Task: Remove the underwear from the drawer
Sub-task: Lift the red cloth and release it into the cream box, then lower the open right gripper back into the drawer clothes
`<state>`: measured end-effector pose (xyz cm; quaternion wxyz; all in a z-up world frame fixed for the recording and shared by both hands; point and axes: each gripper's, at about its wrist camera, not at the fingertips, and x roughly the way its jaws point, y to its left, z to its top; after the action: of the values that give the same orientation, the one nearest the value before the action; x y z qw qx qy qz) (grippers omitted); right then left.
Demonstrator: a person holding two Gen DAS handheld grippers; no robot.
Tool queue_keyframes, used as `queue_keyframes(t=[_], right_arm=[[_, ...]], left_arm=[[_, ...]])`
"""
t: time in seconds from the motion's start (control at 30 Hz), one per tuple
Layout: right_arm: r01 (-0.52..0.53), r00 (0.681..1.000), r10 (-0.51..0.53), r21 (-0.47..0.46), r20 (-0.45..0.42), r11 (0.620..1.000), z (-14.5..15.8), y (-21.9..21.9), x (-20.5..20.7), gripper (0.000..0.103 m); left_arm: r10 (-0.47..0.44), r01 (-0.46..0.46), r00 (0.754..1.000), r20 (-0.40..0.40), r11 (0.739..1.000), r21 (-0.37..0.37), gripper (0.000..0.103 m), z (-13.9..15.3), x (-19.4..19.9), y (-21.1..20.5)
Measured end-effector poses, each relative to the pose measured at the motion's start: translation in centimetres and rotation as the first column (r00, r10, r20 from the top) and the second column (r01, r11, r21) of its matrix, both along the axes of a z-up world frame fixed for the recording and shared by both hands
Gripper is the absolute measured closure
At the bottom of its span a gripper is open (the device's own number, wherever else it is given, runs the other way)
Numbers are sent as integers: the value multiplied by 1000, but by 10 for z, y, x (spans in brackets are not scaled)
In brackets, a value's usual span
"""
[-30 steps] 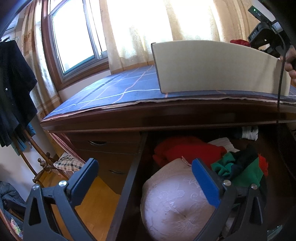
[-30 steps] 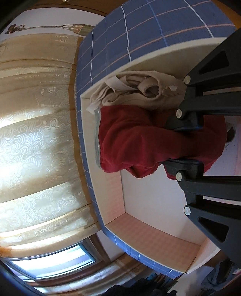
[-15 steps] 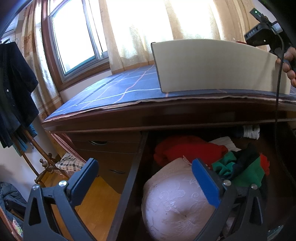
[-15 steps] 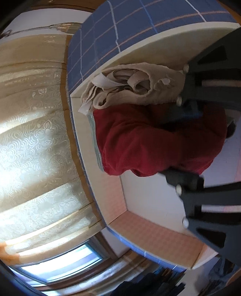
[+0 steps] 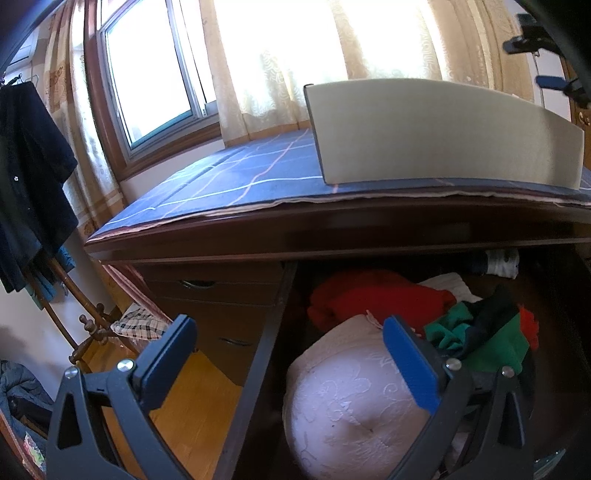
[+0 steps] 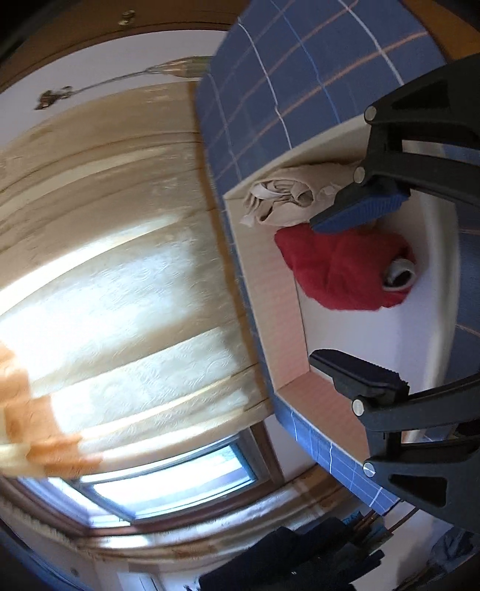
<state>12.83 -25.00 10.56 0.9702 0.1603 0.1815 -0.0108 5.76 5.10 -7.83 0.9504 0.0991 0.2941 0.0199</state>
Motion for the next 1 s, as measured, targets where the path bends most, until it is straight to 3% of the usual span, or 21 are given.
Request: queue_keyframes(t=[0.33,0.67,1.0], right_arm=[[-11,999,13,-39,50,999,-5,21,-91,35],[13,999,-15,-61,-30,998,-45,29,-135,35],[24,979,-26,-9,-204,1000,-103,21,-146,35]], left_arm=[[2,-2,1000,1,1000,0,1,0,0,1],[4,-4,1000,2,1000,3,1,1,0,2],[7,-8,1000,16,1000,12,1,0,-3,-1]])
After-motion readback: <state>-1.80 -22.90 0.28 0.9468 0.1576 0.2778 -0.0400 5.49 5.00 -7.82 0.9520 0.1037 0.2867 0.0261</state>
